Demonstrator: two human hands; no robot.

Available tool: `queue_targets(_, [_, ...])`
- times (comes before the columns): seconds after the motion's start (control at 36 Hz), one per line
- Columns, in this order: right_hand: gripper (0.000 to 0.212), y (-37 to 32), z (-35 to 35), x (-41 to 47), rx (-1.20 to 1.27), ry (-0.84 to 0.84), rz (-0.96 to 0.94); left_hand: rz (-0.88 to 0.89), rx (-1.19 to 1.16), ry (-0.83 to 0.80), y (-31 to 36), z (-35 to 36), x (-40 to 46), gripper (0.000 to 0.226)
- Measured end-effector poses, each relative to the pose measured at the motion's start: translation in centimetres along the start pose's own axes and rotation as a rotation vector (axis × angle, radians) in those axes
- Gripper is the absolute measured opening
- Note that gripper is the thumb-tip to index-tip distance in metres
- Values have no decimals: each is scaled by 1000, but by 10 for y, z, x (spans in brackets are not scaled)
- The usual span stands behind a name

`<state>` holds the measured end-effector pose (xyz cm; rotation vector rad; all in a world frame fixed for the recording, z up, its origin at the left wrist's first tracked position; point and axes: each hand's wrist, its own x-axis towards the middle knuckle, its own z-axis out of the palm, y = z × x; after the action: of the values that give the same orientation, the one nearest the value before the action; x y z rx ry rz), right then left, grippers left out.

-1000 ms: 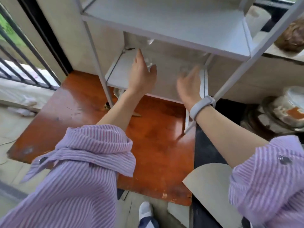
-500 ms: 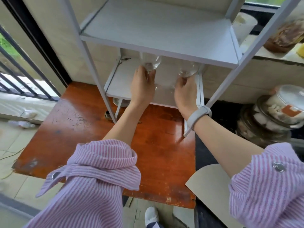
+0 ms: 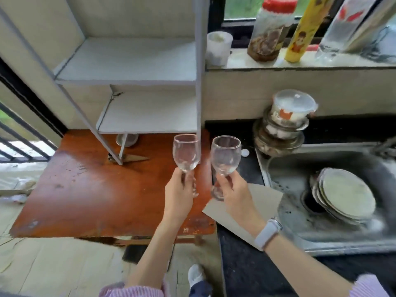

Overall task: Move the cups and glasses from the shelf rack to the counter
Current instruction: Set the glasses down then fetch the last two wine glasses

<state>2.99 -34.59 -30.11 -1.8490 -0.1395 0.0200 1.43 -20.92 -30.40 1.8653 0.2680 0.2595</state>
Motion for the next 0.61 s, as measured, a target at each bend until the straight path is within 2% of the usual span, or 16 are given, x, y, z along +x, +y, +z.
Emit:
queue_targets(0.14, [16, 31, -102, -54, -50, 212, 98, 30, 18, -208, 31, 85, -49, 23])
queue_targets(0.25, [19, 50, -194, -118, -103, 403, 161, 168, 23, -407, 66, 170, -103, 27])
queue_targets(0.47, [26, 81, -367, -296, -107, 883, 315, 394, 33, -825, 138, 338, -255, 29])
queue_targets(0.61, [23, 88, -441, -397, -170, 1208, 397, 412, -36, -1134, 185, 419, -355, 28])
